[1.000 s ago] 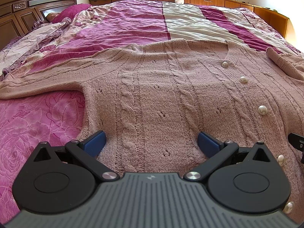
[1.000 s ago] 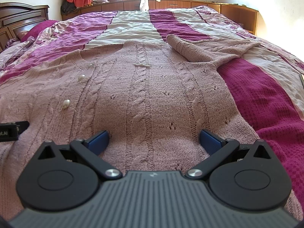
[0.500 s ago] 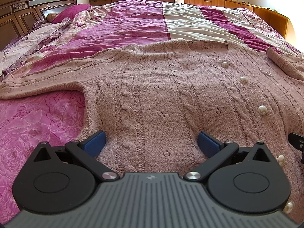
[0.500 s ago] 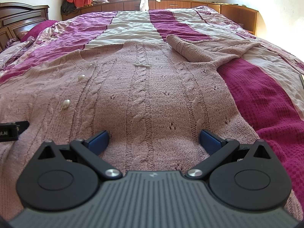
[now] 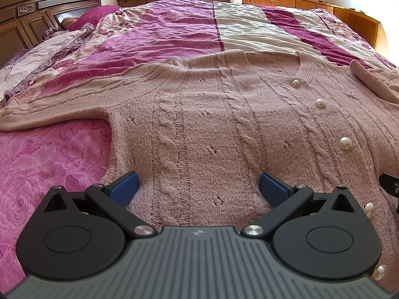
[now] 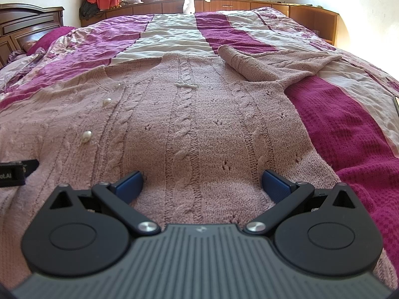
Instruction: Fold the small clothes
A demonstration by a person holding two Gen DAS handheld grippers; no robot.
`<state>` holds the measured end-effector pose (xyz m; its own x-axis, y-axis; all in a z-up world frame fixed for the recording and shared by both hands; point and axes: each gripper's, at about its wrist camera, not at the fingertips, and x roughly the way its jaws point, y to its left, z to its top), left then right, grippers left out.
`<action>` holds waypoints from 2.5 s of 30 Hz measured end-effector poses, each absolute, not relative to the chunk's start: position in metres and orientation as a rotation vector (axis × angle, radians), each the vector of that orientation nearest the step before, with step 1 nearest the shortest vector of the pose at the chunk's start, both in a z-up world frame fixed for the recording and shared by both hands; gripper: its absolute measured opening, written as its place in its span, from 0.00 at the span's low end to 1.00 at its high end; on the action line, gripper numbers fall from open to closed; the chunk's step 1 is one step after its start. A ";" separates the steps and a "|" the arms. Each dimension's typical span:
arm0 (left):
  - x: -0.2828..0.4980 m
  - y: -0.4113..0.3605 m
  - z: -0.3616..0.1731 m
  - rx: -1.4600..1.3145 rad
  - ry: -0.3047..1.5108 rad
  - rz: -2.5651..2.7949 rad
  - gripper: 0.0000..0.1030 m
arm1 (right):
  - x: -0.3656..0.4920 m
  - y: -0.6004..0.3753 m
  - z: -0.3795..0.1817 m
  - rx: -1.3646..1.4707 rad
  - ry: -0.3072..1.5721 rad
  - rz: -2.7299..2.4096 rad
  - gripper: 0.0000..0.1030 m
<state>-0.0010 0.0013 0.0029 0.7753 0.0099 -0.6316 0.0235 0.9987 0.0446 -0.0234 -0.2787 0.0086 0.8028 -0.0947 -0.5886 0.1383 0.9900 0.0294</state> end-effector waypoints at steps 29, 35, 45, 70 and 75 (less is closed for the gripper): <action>0.014 -0.017 0.039 0.124 0.744 0.006 1.00 | -0.019 -0.313 0.049 0.262 0.701 0.026 1.00; 0.027 -0.028 0.057 0.084 0.789 -0.054 1.00 | -0.013 -0.349 0.078 0.314 0.630 0.020 1.00; 0.044 -0.049 0.058 0.072 0.841 -0.098 1.00 | 0.039 -0.444 0.075 0.449 0.604 -0.088 1.00; 0.059 -0.051 0.029 0.074 0.944 -0.030 1.00 | 0.196 -0.570 0.033 0.625 0.532 -0.287 1.00; 0.057 -0.053 0.030 0.080 0.945 -0.022 1.00 | 0.213 -0.569 0.029 0.645 0.482 -0.301 0.92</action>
